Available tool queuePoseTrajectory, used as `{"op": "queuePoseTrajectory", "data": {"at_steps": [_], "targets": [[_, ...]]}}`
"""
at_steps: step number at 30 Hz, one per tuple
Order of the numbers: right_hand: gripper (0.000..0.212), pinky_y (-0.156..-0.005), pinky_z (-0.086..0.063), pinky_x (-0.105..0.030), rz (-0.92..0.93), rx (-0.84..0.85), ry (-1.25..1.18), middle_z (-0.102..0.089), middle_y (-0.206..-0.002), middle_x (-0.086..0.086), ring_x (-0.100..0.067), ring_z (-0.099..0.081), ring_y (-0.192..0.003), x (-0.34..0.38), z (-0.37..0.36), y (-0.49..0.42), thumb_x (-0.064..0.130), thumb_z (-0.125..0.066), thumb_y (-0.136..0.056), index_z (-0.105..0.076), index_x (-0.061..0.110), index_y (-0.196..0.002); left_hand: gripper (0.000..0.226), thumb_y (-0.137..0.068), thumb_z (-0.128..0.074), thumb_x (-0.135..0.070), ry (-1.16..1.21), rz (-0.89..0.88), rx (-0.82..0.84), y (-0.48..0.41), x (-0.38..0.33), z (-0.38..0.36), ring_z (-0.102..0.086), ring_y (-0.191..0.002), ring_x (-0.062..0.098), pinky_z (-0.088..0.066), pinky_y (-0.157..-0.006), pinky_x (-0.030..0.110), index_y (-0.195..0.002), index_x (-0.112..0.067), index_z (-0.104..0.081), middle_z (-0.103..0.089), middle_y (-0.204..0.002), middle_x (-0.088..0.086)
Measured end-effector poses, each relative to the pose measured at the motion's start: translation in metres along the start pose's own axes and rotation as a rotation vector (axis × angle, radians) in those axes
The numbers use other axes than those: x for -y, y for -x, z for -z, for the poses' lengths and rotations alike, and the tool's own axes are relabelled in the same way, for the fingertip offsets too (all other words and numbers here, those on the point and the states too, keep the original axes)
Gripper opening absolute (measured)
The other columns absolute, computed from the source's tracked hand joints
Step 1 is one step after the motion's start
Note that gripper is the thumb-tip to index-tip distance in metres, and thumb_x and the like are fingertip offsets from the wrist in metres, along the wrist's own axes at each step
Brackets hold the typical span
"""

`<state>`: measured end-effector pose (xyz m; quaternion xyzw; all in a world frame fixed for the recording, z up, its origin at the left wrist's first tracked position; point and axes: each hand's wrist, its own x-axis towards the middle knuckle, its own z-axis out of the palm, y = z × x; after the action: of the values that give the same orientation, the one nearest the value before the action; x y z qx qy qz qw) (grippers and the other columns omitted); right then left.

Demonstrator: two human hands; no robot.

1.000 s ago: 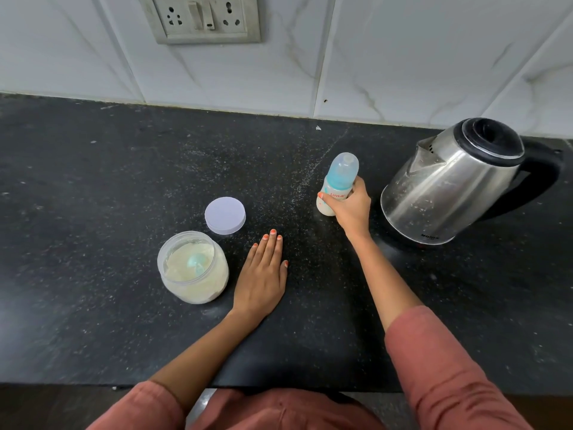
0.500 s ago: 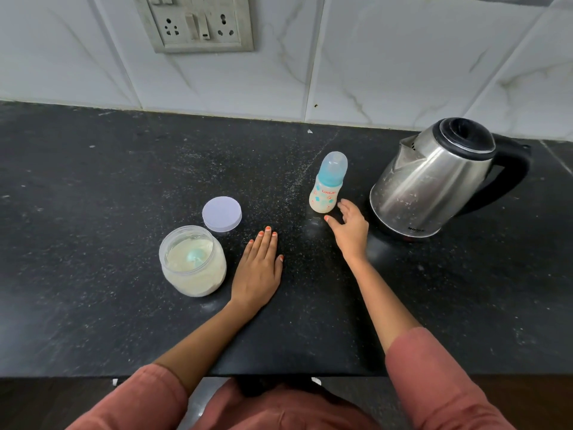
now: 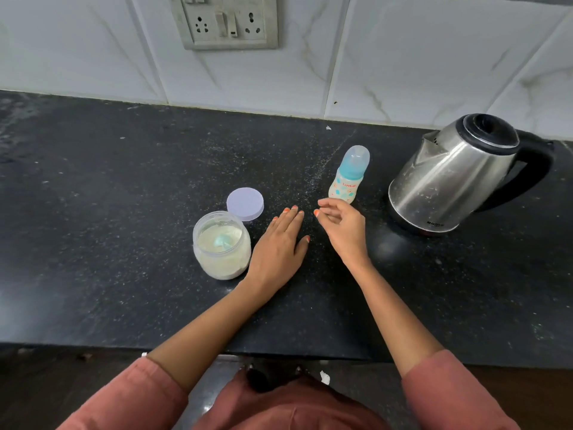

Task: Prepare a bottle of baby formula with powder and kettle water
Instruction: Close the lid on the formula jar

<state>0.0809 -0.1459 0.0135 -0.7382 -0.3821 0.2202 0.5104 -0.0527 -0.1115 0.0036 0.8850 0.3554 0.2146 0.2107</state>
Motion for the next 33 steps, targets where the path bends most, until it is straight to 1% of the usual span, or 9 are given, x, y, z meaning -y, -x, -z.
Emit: {"op": "queuePoseTrajectory", "data": {"at_steps": [6, 9, 11, 14, 17, 20, 24, 29, 33], "targets": [[0.026, -0.086, -0.049, -0.02, 0.034, 0.134, -0.038, -0.064, -0.105, 0.0, -0.01, -0.061, -0.096, 0.029, -0.027, 0.0, 0.01, -0.064, -0.083, -0.062, 0.009, -0.109, 0.051, -0.089, -0.056, -0.025, 0.092, 0.022, -0.132, 0.008, 0.004, 0.054, -0.028, -0.137, 0.018, -0.02, -0.109, 0.025, -0.136, -0.012, -0.041, -0.037, -0.145, 0.005], [0.029, -0.087, -0.048, -0.022, 0.048, 0.218, 0.052, -0.065, -0.11, -0.002, -0.009, -0.058, -0.097, 0.035, -0.048, -0.006, 0.013, -0.067, -0.081, -0.062, 0.01, -0.11, 0.056, -0.086, -0.061, -0.027, 0.139, 0.072, -0.143, 0.016, 0.02, 0.078, -0.024, -0.138, 0.014, -0.015, -0.106, 0.017, -0.136, -0.014, -0.04, -0.038, -0.145, 0.001], [0.034, -0.085, -0.046, -0.021, 0.051, 0.27, 0.153, -0.064, -0.114, -0.004, -0.01, -0.056, -0.097, 0.037, -0.064, -0.013, 0.015, -0.068, -0.08, -0.061, 0.01, -0.113, 0.062, -0.083, -0.064, -0.03, 0.141, 0.094, -0.145, 0.021, 0.031, 0.091, -0.02, -0.139, 0.014, -0.01, -0.108, 0.018, -0.137, -0.015, -0.038, -0.038, -0.144, -0.001], [0.044, -0.089, -0.043, -0.027, 0.105, 0.338, 0.337, -0.058, -0.122, -0.007, -0.017, -0.054, -0.107, 0.035, -0.086, -0.028, 0.02, -0.071, -0.077, -0.057, 0.011, -0.118, 0.074, -0.076, -0.07, -0.036, 0.208, 0.15, -0.097, 0.031, 0.05, 0.104, -0.016, -0.139, 0.01, -0.009, -0.11, 0.023, -0.138, -0.02, -0.034, -0.035, -0.143, -0.01], [0.062, -0.102, -0.035, -0.037, 0.118, 0.43, 0.51, -0.044, -0.136, -0.007, -0.026, -0.039, -0.125, 0.033, -0.102, -0.045, 0.027, -0.072, -0.075, -0.046, 0.015, -0.13, 0.093, -0.065, -0.075, -0.043, 0.305, 0.212, -0.023, 0.039, 0.069, 0.107, -0.012, -0.137, 0.002, -0.014, -0.111, 0.025, -0.141, -0.024, -0.027, -0.027, -0.14, -0.019], [0.082, -0.107, -0.027, -0.042, 0.127, 0.549, 0.683, -0.031, -0.146, -0.007, -0.03, -0.025, -0.134, 0.033, -0.117, -0.057, 0.036, -0.073, -0.073, -0.03, 0.018, -0.141, 0.113, -0.05, -0.077, -0.054, 0.405, 0.266, 0.044, 0.044, 0.085, 0.102, -0.013, -0.14, 0.008, -0.016, -0.109, 0.022, -0.143, -0.024, -0.019, -0.023, -0.149, -0.009], [0.092, -0.106, -0.029, -0.045, 0.139, 0.638, 0.848, -0.026, -0.148, -0.004, -0.029, -0.022, -0.136, 0.032, -0.131, -0.067, 0.047, -0.072, -0.071, -0.021, 0.024, -0.145, 0.132, -0.037, -0.074, -0.072, 0.551, 0.286, 0.087, 0.047, 0.099, 0.089, -0.024, -0.135, 0.004, -0.021, -0.107, 0.016, -0.144, -0.022, -0.015, -0.024, -0.149, -0.007], [0.086, -0.099, -0.035, -0.046, 0.125, 0.692, 0.94, -0.028, -0.146, -0.001, -0.026, -0.024, -0.134, 0.036, -0.136, -0.071, 0.048, -0.07, -0.073, -0.023, 0.029, -0.143, 0.124, -0.035, -0.076, -0.07, 0.668, 0.27, 0.12, 0.046, 0.103, 0.079, -0.033, -0.124, -0.012, -0.025, -0.094, 0.0, -0.138, -0.031, -0.019, -0.033, -0.134, -0.028], [0.083, -0.098, -0.035, -0.048, 0.107, 0.683, 0.923, -0.03, -0.144, -0.002, -0.027, -0.027, -0.132, 0.04, -0.135, -0.072, 0.042, -0.072, -0.073, -0.026, 0.029, -0.142, 0.094, -0.043, -0.08, -0.049, 0.676, 0.254, 0.078, 0.046, 0.106, 0.076, -0.044, -0.116, -0.01, -0.033, -0.091, 0.004, -0.126, -0.038, -0.038, -0.05, -0.125, -0.021]]}}
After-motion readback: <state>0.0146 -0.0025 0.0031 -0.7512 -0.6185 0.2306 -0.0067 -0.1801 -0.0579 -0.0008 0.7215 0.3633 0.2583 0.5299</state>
